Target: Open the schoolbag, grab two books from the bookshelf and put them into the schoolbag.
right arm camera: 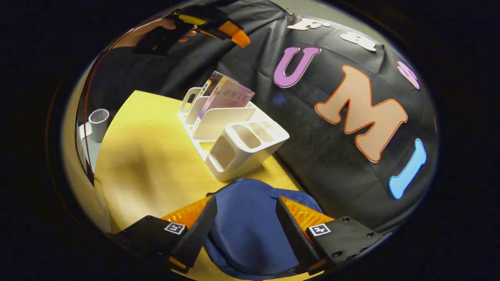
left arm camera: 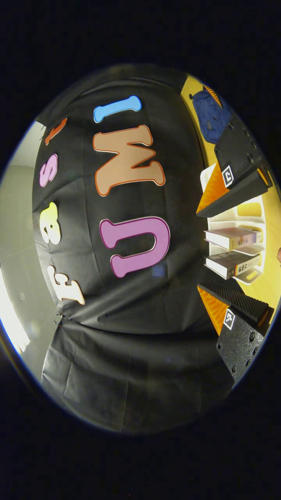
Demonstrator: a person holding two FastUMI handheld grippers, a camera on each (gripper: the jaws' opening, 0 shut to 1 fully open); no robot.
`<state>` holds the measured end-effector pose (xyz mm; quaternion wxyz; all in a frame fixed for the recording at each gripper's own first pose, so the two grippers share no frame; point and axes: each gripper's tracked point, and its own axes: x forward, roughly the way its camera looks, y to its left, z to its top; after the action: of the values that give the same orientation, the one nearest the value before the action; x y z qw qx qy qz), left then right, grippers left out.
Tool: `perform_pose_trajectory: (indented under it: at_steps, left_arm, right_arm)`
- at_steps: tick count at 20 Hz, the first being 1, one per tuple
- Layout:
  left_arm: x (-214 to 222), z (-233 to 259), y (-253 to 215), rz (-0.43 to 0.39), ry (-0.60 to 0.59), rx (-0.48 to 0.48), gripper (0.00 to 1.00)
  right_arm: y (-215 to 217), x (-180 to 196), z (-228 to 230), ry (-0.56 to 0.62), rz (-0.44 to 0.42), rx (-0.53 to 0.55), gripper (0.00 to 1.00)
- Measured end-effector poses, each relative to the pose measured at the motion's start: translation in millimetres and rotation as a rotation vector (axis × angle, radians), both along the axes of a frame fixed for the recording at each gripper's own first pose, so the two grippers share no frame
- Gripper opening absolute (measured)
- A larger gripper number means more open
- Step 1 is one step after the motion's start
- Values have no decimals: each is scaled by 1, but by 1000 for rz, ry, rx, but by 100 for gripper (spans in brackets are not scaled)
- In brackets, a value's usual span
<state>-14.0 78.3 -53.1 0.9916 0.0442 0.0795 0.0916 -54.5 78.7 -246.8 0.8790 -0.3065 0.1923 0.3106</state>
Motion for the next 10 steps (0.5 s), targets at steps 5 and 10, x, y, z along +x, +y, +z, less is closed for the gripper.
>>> perform_pose_trajectory:
  at_steps: [5, 10]
  left_arm:
    - [-4, -1, 8, 11, 12, 9, 96]
    - [-6, -3, 7, -2, 15, 7, 96]
  right_arm:
    - [2, -11, -33, 28, 30, -89, 98]
    - [-12, -5, -53, -31, 19, -235, 98]
